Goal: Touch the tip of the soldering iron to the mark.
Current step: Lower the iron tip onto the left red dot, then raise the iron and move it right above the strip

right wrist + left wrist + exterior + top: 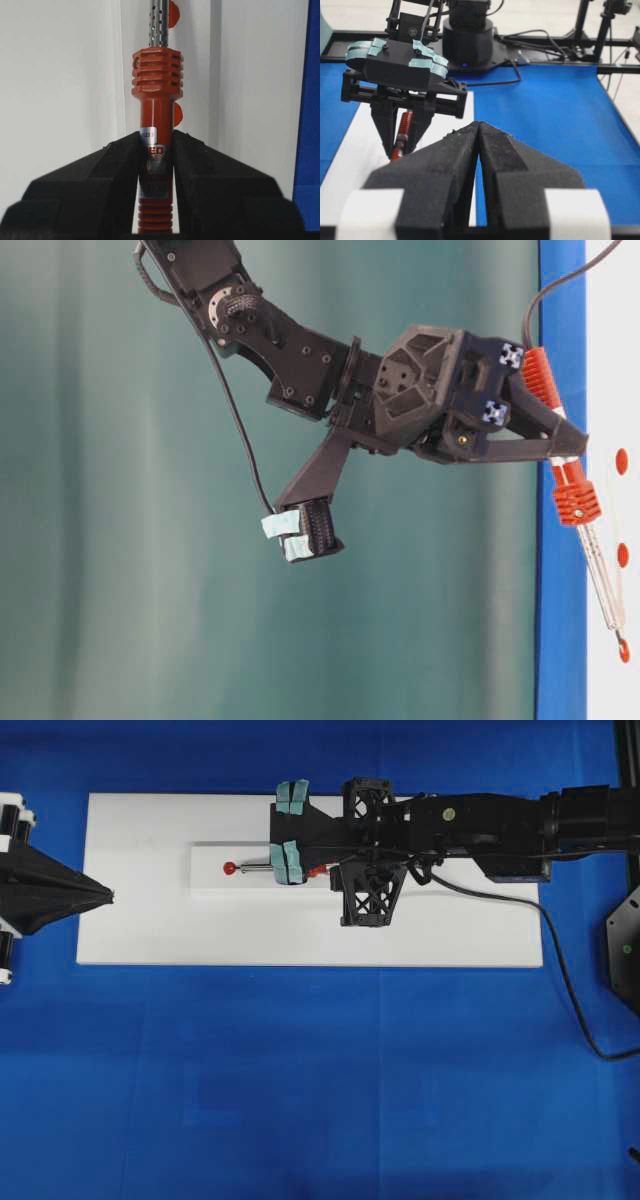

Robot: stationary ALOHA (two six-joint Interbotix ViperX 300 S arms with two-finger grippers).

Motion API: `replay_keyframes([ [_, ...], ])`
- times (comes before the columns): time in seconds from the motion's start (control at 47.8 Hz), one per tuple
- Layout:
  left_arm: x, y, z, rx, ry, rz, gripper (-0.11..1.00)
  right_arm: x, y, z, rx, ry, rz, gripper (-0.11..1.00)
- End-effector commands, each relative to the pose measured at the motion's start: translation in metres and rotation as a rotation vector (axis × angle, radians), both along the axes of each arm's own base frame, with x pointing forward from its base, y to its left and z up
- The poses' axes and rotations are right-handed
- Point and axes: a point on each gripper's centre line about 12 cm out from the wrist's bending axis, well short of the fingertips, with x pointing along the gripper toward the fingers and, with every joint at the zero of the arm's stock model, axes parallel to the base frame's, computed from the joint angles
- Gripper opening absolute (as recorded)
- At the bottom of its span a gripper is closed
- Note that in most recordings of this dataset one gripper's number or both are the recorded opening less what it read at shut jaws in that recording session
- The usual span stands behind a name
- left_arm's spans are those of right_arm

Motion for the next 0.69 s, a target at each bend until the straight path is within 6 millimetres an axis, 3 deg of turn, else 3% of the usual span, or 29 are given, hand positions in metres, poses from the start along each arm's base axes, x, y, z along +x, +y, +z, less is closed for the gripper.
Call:
replay_keyframes([
  [0.0, 0.001, 0.001, 0.004, -0.002, -0.011, 0.003, 0.02, 0.005, -0.002, 0.017, -0.007, -0.047, -0.002, 0.07],
  [0.293, 0.001, 0.001, 0.005, -0.002, -0.014, 0.003, 0.02, 0.004, -0.002, 0.030, -0.009, -0.057, -0.009, 0.07],
  [0.67, 0.001, 0.001, 0.005, -0.002, -0.014, 0.003, 0.02, -0.007, -0.003, 0.089, -0.032, -0.108, -0.025, 0.07],
])
